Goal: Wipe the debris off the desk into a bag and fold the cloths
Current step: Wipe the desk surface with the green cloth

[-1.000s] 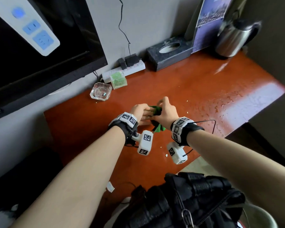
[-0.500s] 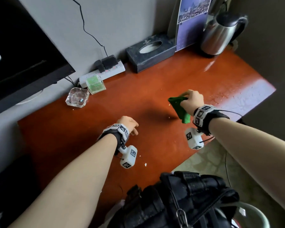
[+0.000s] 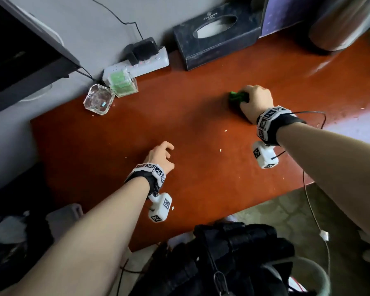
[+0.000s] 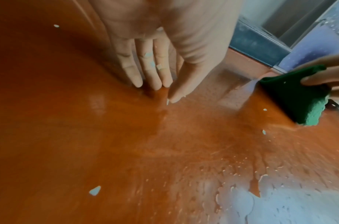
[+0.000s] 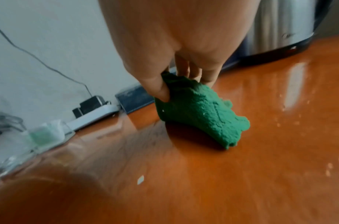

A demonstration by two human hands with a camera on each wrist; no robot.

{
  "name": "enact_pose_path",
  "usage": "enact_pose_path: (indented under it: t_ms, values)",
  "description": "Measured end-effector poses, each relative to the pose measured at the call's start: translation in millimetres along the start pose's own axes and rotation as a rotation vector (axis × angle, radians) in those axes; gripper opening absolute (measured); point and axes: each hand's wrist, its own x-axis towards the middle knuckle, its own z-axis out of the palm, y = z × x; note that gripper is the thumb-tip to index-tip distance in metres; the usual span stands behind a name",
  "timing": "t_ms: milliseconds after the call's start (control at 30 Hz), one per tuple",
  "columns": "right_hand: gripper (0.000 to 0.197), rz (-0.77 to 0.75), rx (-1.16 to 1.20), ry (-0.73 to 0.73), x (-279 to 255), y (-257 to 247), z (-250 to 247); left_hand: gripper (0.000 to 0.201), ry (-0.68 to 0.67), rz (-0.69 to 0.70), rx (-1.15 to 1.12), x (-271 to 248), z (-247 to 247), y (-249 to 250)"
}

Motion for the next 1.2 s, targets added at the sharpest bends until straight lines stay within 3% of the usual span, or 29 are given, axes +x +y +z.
enact_pose_path:
  t_ms: [133,267,367,600,967,1067,1200]
  values:
    - [0.039,0.017,-0.006,-0.114,-5,5,35,0.054,0.078,-0.045,-0.056,-8,7,-17]
    - [0.043,0.091,0.036,-0.073,-9,3,49,0.058,0.151,-0.086,-0.08,-17,12,-34]
    - [0.046,0.13,0.056,-0.058,-14,0,52,0.063,0.162,-0.089,0.038,-25,14,-46]
    - [0.041,0.131,0.151,-0.077,-63,-16,74,0.076,0.039,0.11,0.37,-49,38,-82]
    - [0.044,0.025,0.2,-0.259,-160,-79,137,0.073,0.047,0.304,0.434,-70,48,-130]
    - [0.033,0.051,0.213,-0.293,-161,-90,125,0.069,0.027,0.331,0.427,-72,45,-140]
    - [0.021,0.085,0.221,-0.146,-141,-89,79,0.061,0.045,0.308,0.39,-74,34,-158]
